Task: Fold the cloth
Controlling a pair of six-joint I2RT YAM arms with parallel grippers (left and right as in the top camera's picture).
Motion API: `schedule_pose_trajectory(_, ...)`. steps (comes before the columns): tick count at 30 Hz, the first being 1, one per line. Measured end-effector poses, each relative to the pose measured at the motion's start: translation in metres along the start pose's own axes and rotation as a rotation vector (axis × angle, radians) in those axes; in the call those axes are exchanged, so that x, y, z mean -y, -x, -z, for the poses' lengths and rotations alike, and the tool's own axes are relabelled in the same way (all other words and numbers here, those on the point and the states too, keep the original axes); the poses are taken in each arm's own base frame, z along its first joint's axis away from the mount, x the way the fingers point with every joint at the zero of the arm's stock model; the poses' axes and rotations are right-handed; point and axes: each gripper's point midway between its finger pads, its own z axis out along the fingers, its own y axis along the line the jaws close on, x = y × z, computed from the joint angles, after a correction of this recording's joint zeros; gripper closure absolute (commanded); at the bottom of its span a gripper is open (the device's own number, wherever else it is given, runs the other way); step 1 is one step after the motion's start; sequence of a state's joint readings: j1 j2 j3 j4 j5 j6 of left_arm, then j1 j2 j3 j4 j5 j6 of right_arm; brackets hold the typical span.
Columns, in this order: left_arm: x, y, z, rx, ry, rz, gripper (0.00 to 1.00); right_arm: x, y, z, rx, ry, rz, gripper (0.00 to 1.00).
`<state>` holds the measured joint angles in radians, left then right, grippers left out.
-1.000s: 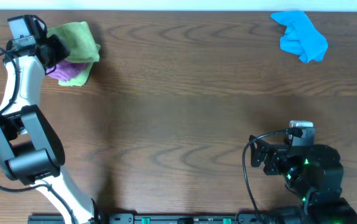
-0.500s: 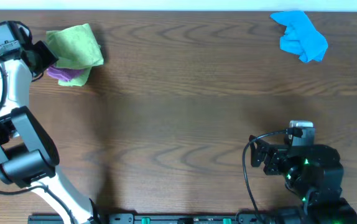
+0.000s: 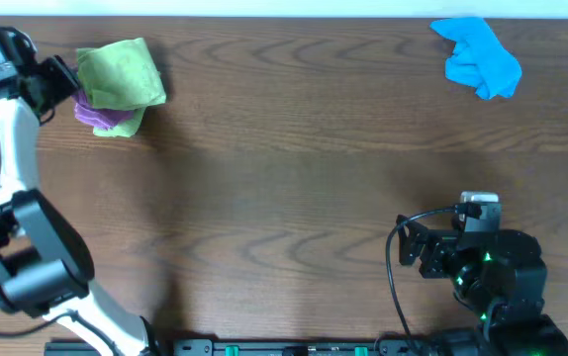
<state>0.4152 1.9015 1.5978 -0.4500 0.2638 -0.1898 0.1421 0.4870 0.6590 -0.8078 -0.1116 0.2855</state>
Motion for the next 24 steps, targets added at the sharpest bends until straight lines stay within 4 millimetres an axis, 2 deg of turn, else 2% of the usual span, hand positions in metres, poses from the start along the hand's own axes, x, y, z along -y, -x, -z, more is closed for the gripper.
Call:
schedule_pose_trajectory(5,0.019,0.018,0.035,0.067,-0.055,-0.026,0.39,0.0,0.0,0.0,0.0,0.0,0.0,0.01)
schedule_pose_trajectory(9,0.03,0.018,0.057,0.068,-0.09,-0.03,0.37,0.0,0.0,0.0,0.0,0.0,0.0,0.01)
schedule_pose_trajectory(11,0.036,0.014,0.066,0.052,-0.118,-0.034,0.27,0.0,0.0,0.0,0.0,0.0,0.0,0.01)
schedule_pose_trajectory(14,0.047,0.007,0.076,0.026,-0.173,-0.038,0.05,0.0,0.0,0.0,0.0,0.0,0.0,0.01)
schedule_pose_trajectory(24,0.083,-0.008,0.094,-0.053,-0.389,-0.012,0.05,0.0,0.0,0.0,0.0,0.0,0.0,0.01)
